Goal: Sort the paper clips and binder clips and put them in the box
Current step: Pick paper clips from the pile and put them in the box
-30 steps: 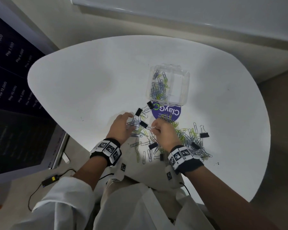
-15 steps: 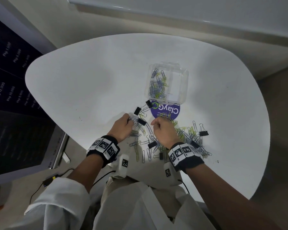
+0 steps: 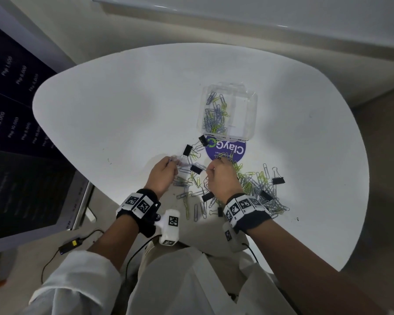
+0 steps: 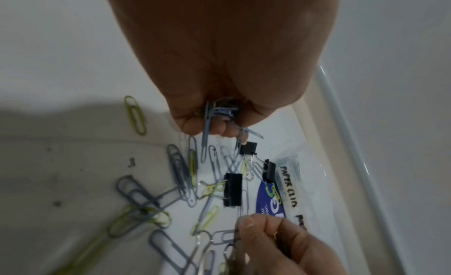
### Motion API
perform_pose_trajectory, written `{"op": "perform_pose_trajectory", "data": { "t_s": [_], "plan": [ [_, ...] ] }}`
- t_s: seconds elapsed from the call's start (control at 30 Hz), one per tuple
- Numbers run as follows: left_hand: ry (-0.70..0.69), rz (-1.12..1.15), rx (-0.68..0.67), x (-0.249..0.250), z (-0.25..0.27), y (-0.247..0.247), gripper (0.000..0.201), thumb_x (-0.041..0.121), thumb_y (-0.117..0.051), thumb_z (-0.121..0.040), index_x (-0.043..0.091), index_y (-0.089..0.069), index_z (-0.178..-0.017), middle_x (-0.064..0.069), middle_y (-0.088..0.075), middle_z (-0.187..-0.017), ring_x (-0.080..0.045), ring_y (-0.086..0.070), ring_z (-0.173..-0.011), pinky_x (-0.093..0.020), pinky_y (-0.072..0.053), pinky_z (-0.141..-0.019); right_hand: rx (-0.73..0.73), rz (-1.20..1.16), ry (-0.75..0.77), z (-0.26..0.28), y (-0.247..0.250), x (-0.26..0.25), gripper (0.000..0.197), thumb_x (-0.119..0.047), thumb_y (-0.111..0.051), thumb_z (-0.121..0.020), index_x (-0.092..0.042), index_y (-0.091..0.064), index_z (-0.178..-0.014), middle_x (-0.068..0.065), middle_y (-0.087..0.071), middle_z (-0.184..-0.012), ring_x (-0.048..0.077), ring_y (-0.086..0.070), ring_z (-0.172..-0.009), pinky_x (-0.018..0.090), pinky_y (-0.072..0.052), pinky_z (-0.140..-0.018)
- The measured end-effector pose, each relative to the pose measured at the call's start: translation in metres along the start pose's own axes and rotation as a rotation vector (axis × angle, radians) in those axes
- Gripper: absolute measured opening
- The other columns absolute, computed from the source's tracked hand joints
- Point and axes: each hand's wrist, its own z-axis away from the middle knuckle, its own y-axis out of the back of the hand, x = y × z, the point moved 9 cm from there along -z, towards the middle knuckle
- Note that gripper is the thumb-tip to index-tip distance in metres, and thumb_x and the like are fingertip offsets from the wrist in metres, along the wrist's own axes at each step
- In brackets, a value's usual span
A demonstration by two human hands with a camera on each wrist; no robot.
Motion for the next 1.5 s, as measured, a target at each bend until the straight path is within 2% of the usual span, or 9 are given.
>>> {"op": "perform_pose_trajectory", "data": {
  "t_s": [0.13,0.3,0.5,0.83,1.0,1.2,1.33,1.4,1.5],
  "plan": [
    [0.135,0.292,-0.028,0.0,0.005,-0.005,0.012,0.025,-0.047,-0.076,0.015,-0.05,-0.071,0.001,-0.039,-0.064,-0.014,-0.03,-0.053,-0.028,-0.026,-0.053,0.003,-0.243,-0.135,0.004,0.007,0.012,0.006,-0.012,-0.053,-0.09,-0.007,-0.055,-0.087,0.009,-0.056,-0.09,0.021,-0.05,-0.08,0.03,-0.044,-0.068],
    [0.254,0.438,-0.065,-0.006,0.004,-0.016,0.032,0.034,-0.049,-0.091,0.019,-0.043,-0.064,0.004,-0.038,-0.06,-0.012,-0.029,-0.05,-0.025,-0.028,-0.052,0.047,-0.546,-0.238,0.011,0.018,0.025,0.016,-0.013,-0.06,-0.09,-0.004,-0.05,-0.081,0.0,-0.049,-0.068,0.01,-0.043,-0.058,0.011,-0.037,-0.051],
    [0.326,0.577,-0.059,-0.008,0.009,-0.028,0.028,0.017,-0.051,-0.091,0.018,-0.036,-0.068,0.003,-0.026,-0.06,-0.013,-0.021,-0.047,-0.024,-0.036,-0.045,0.061,-0.654,-0.34,0.013,0.017,0.042,0.031,-0.009,-0.072,-0.075,-0.018,-0.045,-0.063,0.0,-0.049,-0.061,0.017,-0.045,-0.06,0.037,-0.047,-0.066],
    [0.244,0.514,-0.201,-0.001,0.005,-0.05,0.014,0.006,-0.052,-0.095,0.016,-0.045,-0.087,0.0,-0.038,-0.067,-0.009,-0.032,-0.049,-0.021,-0.028,-0.041,-0.104,-0.66,-0.382,0.02,0.015,0.052,0.027,-0.003,-0.053,-0.085,-0.018,-0.06,-0.107,0.007,-0.06,-0.079,0.016,-0.053,-0.063,0.026,-0.043,-0.059],
    [0.23,0.509,-0.311,0.01,0.007,-0.066,0.023,-0.001,-0.046,-0.095,0.006,-0.061,-0.111,-0.002,-0.05,-0.067,-0.012,-0.042,-0.055,-0.021,-0.031,-0.046,-0.12,-0.645,-0.386,0.024,0.021,0.058,0.026,0.001,-0.046,-0.085,-0.012,-0.067,-0.09,0.005,-0.059,-0.06,0.008,-0.048,-0.045,0.018,-0.039,-0.048],
    [0.292,0.514,-0.32,0.025,0.006,-0.085,0.017,0.001,-0.038,-0.087,0.011,-0.051,-0.084,-0.007,-0.059,-0.074,-0.016,-0.049,-0.053,-0.02,-0.029,-0.039,-0.078,-0.736,-0.492,0.025,0.026,0.075,0.024,-0.005,-0.052,-0.078,-0.015,-0.055,-0.056,-0.011,-0.05,-0.046,0.014,-0.038,-0.05,0.024,-0.032,-0.051],
    [0.221,0.186,-0.296,0.038,-0.002,-0.092,0.024,0.034,-0.046,-0.09,0.02,-0.038,-0.072,0.002,-0.039,-0.064,-0.013,-0.031,-0.049,-0.026,-0.018,-0.046,-0.064,-0.56,-0.381,0.024,0.037,0.073,0.021,-0.026,-0.059,-0.088,-0.018,-0.052,-0.069,-0.007,-0.049,-0.062,0.013,-0.044,-0.059,0.028,-0.033,-0.06],
    [0.019,-0.171,-0.244,0.053,-0.008,-0.095,0.042,0.054,-0.046,-0.09,0.019,-0.035,-0.071,0.003,-0.035,-0.064,-0.015,-0.032,-0.053,-0.03,-0.023,-0.051,-0.019,-0.492,-0.354,0.021,0.042,0.074,0.018,-0.03,-0.061,-0.088,-0.022,-0.057,-0.072,-0.008,-0.057,-0.067,0.01,-0.052,-0.063,0.026,-0.036,-0.062],
    [-0.287,-0.611,-0.171,0.071,-0.007,-0.107,0.041,0.05,-0.042,-0.096,0.014,-0.042,-0.076,0.0,-0.049,-0.068,-0.022,-0.05,-0.067,-0.033,-0.032,-0.059,0.033,-0.398,-0.374,0.018,0.045,0.082,0.026,-0.04,-0.064,-0.087,-0.022,-0.053,-0.07,-0.009,-0.057,-0.068,0.01,-0.054,-0.065,0.027,-0.037,-0.063]
  ]
}}
